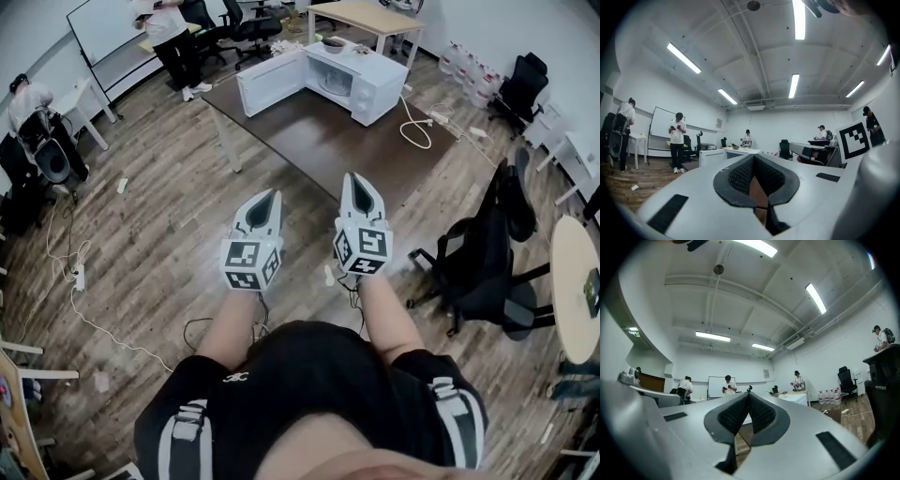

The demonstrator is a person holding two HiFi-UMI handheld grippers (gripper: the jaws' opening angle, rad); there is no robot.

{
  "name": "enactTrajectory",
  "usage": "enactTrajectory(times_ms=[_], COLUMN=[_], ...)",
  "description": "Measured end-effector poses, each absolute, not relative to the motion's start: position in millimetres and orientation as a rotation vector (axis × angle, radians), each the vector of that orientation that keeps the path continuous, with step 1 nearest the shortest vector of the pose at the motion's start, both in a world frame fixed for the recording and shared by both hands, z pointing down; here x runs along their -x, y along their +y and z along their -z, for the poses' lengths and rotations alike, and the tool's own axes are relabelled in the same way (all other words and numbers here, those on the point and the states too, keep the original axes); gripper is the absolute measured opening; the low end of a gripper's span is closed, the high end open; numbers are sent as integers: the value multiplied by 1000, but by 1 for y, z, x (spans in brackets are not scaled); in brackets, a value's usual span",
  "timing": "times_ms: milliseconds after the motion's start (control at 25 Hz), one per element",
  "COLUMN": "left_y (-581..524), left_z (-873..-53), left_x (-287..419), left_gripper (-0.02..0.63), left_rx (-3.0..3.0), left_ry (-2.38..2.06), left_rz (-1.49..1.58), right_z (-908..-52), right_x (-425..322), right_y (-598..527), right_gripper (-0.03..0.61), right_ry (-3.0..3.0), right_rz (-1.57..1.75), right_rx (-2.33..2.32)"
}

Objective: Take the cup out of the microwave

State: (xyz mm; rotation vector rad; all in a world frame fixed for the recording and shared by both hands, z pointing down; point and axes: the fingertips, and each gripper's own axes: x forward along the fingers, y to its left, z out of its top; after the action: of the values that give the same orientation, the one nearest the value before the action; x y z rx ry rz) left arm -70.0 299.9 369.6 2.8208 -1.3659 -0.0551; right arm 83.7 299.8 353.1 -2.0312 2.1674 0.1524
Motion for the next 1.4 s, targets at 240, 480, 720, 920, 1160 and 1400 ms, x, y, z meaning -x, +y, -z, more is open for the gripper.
enactTrajectory(times_ms=[240, 480, 720, 920, 1160, 1400], left_y=[279, 253, 214, 160, 59, -60], left_z=[-372, -381, -391, -404, -402, -396], left_x=[94, 113, 120, 115, 96, 65], left_gripper=[2, 2, 2, 2, 2, 2], left_rx=[-2844, -2839, -2830, -2814, -2849, -2821], left_ry=[-1342, -1345, -1369, -1359, -1400, -1357], left_rz=[55, 32, 18, 12, -24, -2], right_z=[-355, -361, -371, -384, -387, -386], right_x=[-59, -43, -38, -46, -63, -96], right_y=[281, 258, 217, 157, 51, -63], right_gripper=[0, 0, 0, 0, 0, 0], right_ry=[2152, 2138, 2150, 2146, 2131, 2126], right_rz=[-157, -146, -138, -112, -94, -79], right_rx=[2053, 2066, 2048, 2037, 2046, 2073])
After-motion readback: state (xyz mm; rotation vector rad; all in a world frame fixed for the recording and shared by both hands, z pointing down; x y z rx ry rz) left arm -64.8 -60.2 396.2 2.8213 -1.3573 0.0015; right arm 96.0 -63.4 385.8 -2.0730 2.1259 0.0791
